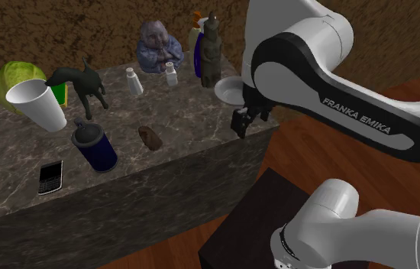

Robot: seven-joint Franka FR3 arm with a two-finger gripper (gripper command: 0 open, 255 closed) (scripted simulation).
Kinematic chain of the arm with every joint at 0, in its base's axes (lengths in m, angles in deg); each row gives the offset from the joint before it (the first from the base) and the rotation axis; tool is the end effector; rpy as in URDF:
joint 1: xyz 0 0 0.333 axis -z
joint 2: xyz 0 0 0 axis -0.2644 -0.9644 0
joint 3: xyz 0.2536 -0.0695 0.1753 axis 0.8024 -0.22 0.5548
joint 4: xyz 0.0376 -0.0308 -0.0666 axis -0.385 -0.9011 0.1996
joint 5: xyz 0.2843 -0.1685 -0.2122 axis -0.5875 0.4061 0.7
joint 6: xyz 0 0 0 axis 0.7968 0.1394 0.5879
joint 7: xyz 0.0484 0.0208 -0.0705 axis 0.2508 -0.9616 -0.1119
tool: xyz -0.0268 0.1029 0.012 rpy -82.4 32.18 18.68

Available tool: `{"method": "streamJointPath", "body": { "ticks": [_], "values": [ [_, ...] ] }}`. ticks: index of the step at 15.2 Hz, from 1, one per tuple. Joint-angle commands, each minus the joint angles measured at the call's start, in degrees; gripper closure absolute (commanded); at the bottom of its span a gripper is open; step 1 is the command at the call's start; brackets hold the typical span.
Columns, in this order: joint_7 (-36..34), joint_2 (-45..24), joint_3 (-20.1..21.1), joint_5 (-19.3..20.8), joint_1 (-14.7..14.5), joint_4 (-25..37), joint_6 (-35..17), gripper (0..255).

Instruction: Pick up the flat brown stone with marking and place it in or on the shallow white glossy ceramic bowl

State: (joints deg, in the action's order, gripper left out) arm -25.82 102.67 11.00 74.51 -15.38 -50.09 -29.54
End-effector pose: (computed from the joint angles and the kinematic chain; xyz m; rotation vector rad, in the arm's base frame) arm 0.2841 -0.0261 0.6234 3.1212 -0.1845 -0.0632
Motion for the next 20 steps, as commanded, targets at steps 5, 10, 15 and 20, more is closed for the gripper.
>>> {"method": "streamJointPath", "body": {
  "ticks": [5, 10, 15, 20],
  "values": [
    [-3.73, -5.74, 2.82, -2.2, -0.86, 1.19, -5.39, 0],
    [-8.15, -13.88, 6.12, -4.01, -1.74, 4.36, -11.48, 0],
    [-12.46, -22.81, 9.2, -4.67, -2.34, 9.39, -16.55, 0],
    [-16.84, -32.37, 11.95, -4.06, -2.89, 16.32, -20.29, 0]
  ]
}}
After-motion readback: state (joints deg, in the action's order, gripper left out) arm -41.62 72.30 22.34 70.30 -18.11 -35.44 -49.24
